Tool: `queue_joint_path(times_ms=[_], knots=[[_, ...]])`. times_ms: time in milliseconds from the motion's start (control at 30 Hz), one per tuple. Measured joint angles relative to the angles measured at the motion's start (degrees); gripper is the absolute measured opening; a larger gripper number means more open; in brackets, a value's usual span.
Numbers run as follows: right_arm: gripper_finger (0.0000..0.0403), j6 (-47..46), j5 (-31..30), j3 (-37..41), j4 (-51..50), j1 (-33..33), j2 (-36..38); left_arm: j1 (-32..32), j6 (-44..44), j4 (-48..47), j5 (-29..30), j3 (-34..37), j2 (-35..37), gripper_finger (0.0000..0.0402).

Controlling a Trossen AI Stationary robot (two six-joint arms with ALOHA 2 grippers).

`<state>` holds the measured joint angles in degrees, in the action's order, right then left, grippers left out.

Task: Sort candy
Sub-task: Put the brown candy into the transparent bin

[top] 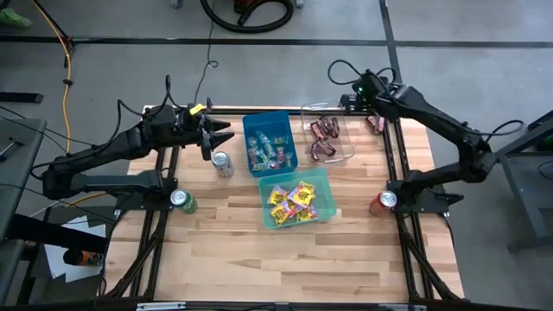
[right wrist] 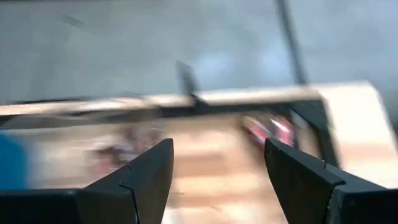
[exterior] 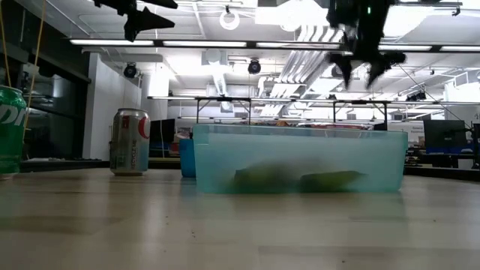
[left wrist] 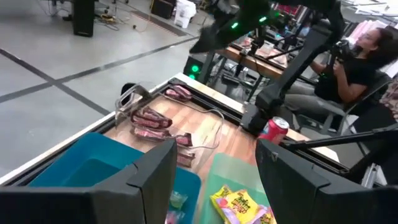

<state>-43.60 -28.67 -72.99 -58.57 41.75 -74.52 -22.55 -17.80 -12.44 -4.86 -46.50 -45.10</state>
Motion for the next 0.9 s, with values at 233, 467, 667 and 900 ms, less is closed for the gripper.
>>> queue_joint_path(times_ms=[233,467,667,900], knots=[[0.0245,-3.01,5.02,4.40,-0.63,14.66,-9.25,0.00,-0.16,0.12,1.63,-0.01,0.02,0.0204],[0.0245,-5.65,1.83,2.56,2.25,16.14,-20.44,0.00,-1.70,0.30,4.52,0.00,0.02,0.0204],[0.0245,-7.23,-1.29,1.49,-0.98,17.10,-28.43,0.00,-2.08,0.21,4.52,0.00,0.02,0.0204],[0.0245,-10.01,-3.78,1.36,-0.68,17.53,-32.49,0.00,-1.88,0.07,4.52,0.00,0.02,0.0204]])
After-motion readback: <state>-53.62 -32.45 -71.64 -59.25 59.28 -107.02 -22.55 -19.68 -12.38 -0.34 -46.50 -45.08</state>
